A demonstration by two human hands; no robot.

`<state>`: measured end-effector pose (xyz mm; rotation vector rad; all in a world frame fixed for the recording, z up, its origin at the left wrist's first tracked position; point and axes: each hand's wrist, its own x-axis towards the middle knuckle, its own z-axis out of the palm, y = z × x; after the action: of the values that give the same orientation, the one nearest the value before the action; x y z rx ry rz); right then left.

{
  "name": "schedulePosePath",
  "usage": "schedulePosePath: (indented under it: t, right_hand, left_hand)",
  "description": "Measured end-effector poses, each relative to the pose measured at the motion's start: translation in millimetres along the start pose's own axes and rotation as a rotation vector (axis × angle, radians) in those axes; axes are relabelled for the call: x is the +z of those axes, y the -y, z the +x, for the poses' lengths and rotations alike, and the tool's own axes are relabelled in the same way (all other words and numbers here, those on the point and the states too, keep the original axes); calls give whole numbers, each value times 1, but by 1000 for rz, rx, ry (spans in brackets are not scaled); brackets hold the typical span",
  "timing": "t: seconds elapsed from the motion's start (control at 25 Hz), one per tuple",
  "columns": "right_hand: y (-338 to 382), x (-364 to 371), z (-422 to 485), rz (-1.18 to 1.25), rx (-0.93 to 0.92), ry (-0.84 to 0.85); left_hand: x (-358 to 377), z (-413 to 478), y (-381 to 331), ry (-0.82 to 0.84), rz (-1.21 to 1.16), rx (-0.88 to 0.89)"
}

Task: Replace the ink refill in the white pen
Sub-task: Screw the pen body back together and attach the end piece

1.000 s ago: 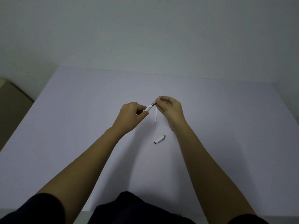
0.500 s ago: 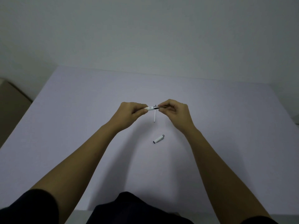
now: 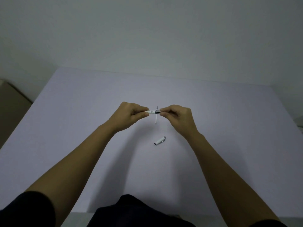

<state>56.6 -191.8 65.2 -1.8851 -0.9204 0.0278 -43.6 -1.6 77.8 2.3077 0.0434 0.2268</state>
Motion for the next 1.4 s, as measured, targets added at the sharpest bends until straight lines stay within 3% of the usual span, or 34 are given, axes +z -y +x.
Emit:
schedulePosePath:
  t: [0.2, 0.36, 0.56, 0.72, 0.8, 0.92, 1.12, 1.28, 1.4]
  right_hand:
    - [16, -3, 8, -159, -8, -10]
    - [30, -4, 16, -242, 231, 81]
    - [36, -19, 20, -196, 300, 260]
    - [37, -30, 16, -295, 271, 452]
    - [36, -34, 16, -384, 187, 443]
    - [34, -37, 14, -420, -26, 303]
    - [25, -34, 0, -471, -512, 27]
    - [18, -33, -3, -511, -646, -48]
    - [21, -35, 0, -498, -607, -51]
  left_hand:
    - [8, -3, -8, -170, 127, 121]
    - [11, -6, -12, -228, 221, 185]
    - [5, -7, -11, -147, 157, 165]
    - [3, -6, -15, -36, 288, 249]
    - [3, -6, -17, 3, 260, 227]
    - [-1, -3, -17, 49, 25, 16]
    - [-10, 1, -24, 198, -222, -210]
    - [-13, 1, -29, 181, -238, -202]
    - [-11, 0, -31, 89, -212, -143]
